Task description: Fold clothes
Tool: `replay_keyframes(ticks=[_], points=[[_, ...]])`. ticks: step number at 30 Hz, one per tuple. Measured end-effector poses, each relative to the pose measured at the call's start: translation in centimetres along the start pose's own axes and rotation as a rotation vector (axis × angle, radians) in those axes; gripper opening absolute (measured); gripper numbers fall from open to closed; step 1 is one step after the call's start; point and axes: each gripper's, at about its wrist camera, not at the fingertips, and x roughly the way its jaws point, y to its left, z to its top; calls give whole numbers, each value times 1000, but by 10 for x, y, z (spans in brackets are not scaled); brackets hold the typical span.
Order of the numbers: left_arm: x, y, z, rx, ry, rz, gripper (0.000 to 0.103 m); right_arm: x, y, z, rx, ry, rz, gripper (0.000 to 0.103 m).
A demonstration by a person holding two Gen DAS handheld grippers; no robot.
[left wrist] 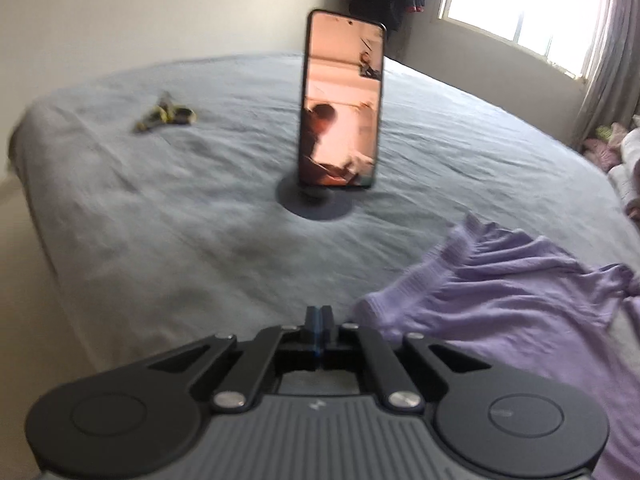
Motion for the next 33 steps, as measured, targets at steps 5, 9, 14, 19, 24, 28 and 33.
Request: replay_keyframes(ticks=[5,9,14,19,24,28,33], points=[[-4,5,4,-43,8,-88,2,1,-7,-3,32,10,-90,17],[-8,-22,0,42,37,-224,11,-4,-22,-10,91,-2,-174,43],[-15,-67,-16,196,73,-342,17,-13,-40,-26,163,12,-270,43],[-24,-107,-34,336,97,-433,28,-26,-63,-50,269,30,-371,43],[-29,-146,-51,453,111,-503,28,-50,-88,-73,391,-5,-473,43],[-33,-176,-63,517,107,-557,29,-71,-117,-90,520,-53,-560,43],[-35,-211,-67,542,88,-626,28,-85,-162,-100,690,-55,-683,43]])
